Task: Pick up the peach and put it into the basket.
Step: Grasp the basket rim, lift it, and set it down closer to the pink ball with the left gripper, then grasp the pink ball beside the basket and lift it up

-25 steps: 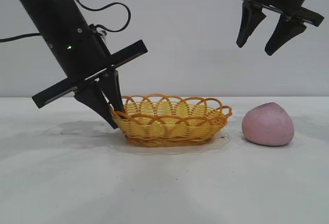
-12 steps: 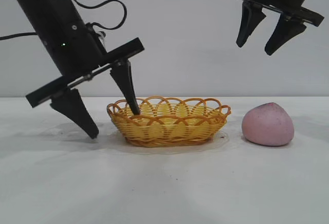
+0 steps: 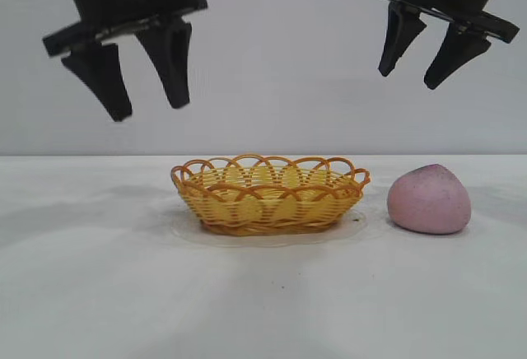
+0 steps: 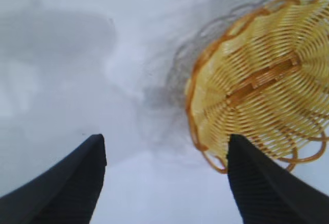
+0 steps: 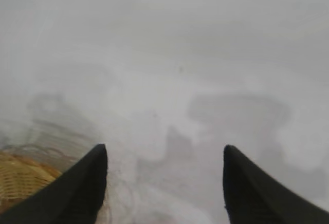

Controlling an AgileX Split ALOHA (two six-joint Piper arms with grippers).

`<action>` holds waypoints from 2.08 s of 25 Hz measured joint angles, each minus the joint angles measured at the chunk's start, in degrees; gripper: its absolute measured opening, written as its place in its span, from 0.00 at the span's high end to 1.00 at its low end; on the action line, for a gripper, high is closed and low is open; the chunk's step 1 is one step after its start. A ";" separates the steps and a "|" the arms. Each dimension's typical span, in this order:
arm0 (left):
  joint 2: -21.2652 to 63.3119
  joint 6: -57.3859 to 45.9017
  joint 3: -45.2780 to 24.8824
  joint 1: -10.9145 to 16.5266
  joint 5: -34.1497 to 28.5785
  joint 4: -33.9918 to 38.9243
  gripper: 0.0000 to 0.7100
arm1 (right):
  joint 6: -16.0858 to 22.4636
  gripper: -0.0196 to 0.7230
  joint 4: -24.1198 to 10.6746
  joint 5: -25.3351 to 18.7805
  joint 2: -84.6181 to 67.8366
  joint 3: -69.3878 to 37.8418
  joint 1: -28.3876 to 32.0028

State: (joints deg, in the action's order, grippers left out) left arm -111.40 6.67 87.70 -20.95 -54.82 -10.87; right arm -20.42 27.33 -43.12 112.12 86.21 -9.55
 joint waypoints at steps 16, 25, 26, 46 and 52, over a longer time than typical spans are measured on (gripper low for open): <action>-1.01 0.00 3.29 16.76 -11.65 11.91 0.37 | 0.00 0.36 0.00 0.36 0.00 0.00 0.00; 7.64 0.09 -2.59 18.73 -14.39 13.28 0.37 | 0.00 0.36 0.00 0.17 0.00 0.00 0.00; 10.22 0.09 -4.68 18.73 -14.14 13.01 0.37 | 0.00 0.36 0.00 0.12 0.00 0.00 0.00; 67.45 0.22 -51.25 18.73 -3.21 7.65 0.37 | 0.00 0.36 0.00 -0.14 0.00 0.00 0.00; 84.22 0.10 -57.22 18.73 -3.83 7.52 0.37 | 0.00 0.36 0.00 -0.39 0.00 0.00 0.00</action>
State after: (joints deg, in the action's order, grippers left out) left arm -27.18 6.77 30.47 -2.22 -58.66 -3.35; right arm -20.42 27.33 -43.51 112.12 86.21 -9.55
